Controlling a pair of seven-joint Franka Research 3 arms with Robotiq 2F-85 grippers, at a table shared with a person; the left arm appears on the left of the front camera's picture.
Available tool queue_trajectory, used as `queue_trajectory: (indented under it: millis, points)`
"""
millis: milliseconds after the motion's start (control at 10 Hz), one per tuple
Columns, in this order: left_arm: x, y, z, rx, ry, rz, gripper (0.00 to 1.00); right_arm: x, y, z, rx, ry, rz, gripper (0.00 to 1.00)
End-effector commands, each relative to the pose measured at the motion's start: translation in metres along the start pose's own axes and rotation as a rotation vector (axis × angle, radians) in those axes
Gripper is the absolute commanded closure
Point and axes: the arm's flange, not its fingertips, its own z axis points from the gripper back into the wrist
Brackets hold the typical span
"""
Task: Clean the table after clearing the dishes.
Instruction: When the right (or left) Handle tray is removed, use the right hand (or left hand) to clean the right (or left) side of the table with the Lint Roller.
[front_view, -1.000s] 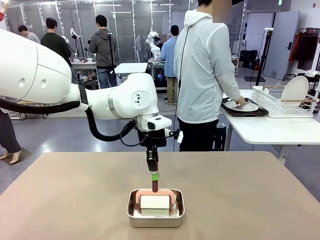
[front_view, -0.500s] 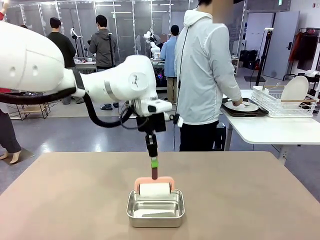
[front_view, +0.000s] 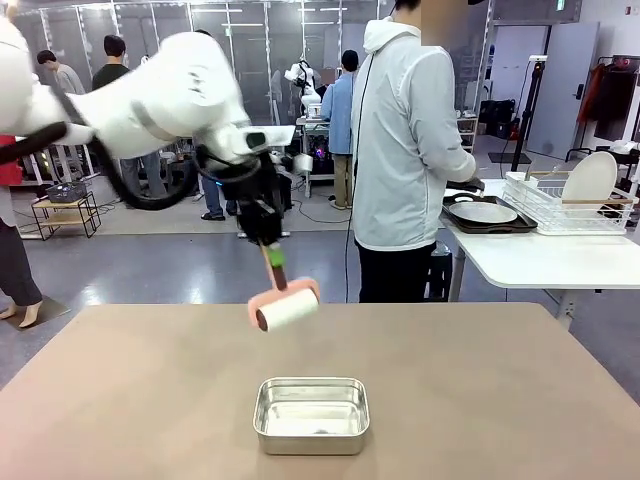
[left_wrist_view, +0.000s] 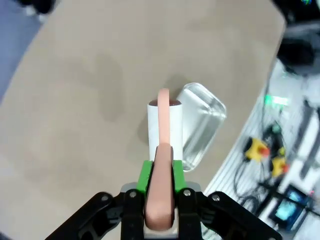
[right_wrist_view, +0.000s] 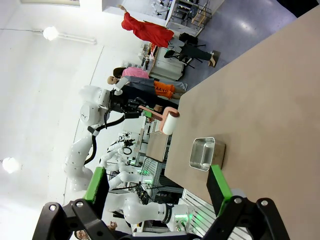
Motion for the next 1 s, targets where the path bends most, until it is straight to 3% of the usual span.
queue_trajectory:
  millis: [0,200,300,400,800,900]
  points:
    - [-0.081,0.025,0.001,0.08,-0.248,0.368,1.0,0.001,0.004,-0.001,0.007,0.001,0.009,0.0]
    - [-0.127,0.046,-0.009,0.12,-0.323,0.524,1.0,0.001,0.004,-0.001,0.007,0.001,0.009,0.0]
    - [-0.14,0.053,-0.016,0.075,-0.33,0.539,1.0,0.001,0.004,-0.001,0.007,0.001,0.009,0.0]
    - [-0.111,0.067,0.019,0.067,-0.231,0.435,1.0,0.001,0.004,-0.001,0.007,0.001,0.009,0.0]
    - [-0.111,0.067,0.019,0.067,-0.231,0.435,1.0,0.001,0.004,-0.001,0.007,0.001,0.009,0.0]
    - [-0.112,0.06,0.012,0.071,-0.253,0.451,0.79,0.001,0.004,-0.001,0.007,0.001,0.009,0.0]
